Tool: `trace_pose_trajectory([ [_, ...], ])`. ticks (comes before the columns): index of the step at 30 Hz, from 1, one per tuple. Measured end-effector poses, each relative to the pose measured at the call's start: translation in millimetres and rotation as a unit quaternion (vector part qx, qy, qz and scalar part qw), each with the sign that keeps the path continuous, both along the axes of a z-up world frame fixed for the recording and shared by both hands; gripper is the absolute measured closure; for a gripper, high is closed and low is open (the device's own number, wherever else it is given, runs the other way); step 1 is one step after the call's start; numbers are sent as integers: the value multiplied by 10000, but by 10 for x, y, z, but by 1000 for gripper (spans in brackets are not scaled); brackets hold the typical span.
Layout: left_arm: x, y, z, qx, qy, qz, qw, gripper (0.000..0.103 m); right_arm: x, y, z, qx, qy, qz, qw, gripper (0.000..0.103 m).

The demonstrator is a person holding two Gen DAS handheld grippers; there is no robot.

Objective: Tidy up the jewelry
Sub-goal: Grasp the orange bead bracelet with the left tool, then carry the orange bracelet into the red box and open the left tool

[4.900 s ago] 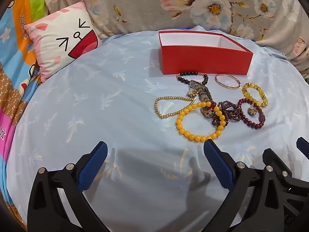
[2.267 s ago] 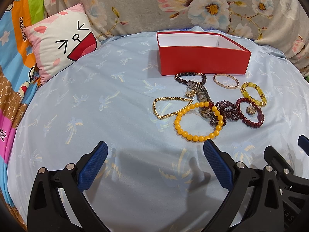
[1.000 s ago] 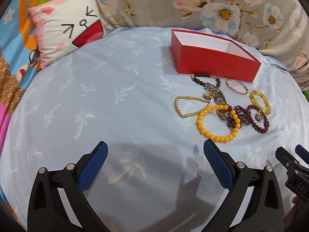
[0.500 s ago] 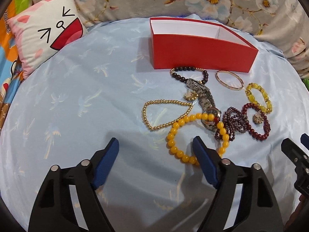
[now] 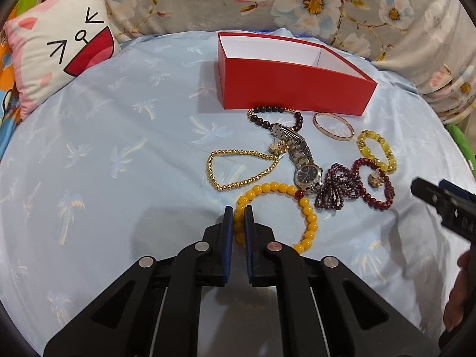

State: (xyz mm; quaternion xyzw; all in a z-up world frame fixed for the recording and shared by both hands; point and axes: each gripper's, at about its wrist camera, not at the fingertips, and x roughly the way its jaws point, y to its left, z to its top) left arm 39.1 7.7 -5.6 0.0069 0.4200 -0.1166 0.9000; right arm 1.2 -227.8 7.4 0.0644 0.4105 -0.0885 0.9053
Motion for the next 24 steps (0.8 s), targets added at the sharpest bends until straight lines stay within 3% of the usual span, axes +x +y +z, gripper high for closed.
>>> trace_pose_trajectory([
  [8,-43,40,-12,-79,-28,-33,10000,96,413,-95,-30,124,104,-84,9998,44],
  [17,-37,64,-26,-152,-10,-52,9999,96,687,-48,-217,-108,267,-64,9996,64],
  [20,-37,71,-29,-188,-4,-53,9998,96,679,-7,-220,-122,204,33,9997,76],
  [23,-37,72,-24,-232,0,-80,9997,96,657,10,-223,-80,139,110,9998,95],
  [24,-41,70,-23,-242,1,-103,9997,96,655,11,-221,-65,134,120,9998,95],
])
